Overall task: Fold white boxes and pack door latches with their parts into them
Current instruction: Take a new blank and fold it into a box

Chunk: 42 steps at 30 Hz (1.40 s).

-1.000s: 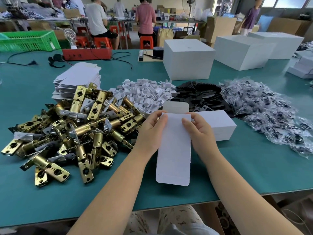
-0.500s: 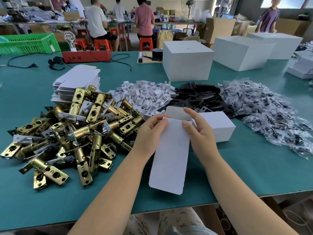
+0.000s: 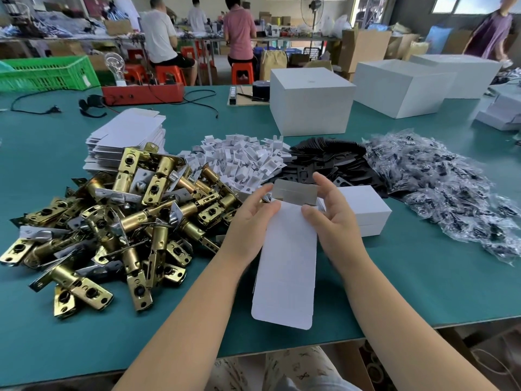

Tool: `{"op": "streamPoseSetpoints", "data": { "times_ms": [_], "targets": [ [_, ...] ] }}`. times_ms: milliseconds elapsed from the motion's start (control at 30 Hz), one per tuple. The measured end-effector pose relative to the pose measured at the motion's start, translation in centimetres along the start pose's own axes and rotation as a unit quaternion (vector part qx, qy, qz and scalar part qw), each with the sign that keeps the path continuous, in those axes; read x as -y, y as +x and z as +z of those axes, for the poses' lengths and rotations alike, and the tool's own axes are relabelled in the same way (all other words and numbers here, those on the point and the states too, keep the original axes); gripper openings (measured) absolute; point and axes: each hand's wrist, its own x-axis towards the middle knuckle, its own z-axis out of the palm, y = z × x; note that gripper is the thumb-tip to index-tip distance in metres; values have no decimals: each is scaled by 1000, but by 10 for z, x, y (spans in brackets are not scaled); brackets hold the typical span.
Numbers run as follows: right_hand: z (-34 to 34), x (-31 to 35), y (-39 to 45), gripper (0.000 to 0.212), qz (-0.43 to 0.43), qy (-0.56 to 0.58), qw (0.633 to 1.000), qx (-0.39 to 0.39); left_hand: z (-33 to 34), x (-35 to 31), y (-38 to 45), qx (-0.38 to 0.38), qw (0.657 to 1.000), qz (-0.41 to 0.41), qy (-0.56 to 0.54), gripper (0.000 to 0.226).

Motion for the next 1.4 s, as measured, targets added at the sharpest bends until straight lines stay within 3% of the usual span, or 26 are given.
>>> {"op": "streamPoseSetpoints", "data": {
  "times_ms": [267, 400, 533, 667, 1133, 1300, 1400],
  "targets": [
    [1, 0, 0, 30, 4, 4, 1000, 12, 0, 1, 1, 14, 1000, 5, 5, 14],
    [1, 1, -1, 29, 1, -4, 1000, 26, -1, 1, 1, 25, 1000, 13, 9, 12],
    [1, 2, 0, 44, -13, -18, 1000, 21, 0, 3, 1, 14, 999, 34, 25, 21],
    [3, 4, 0, 14, -15, -9, 1000, 15, 2, 2, 0, 41, 998, 46, 8, 23],
    [3, 2, -1, 26, 34, -21, 999, -11, 1, 2, 0, -21, 999, -14, 28, 16],
    [4, 4, 0, 22, 49, -2, 997, -52, -1, 3, -1, 15, 999, -22, -37, 46],
    [-2, 5, 4, 21, 108, 34, 992, -62, -3, 5, -1, 49, 999, 4, 0, 61]
  ]
}}
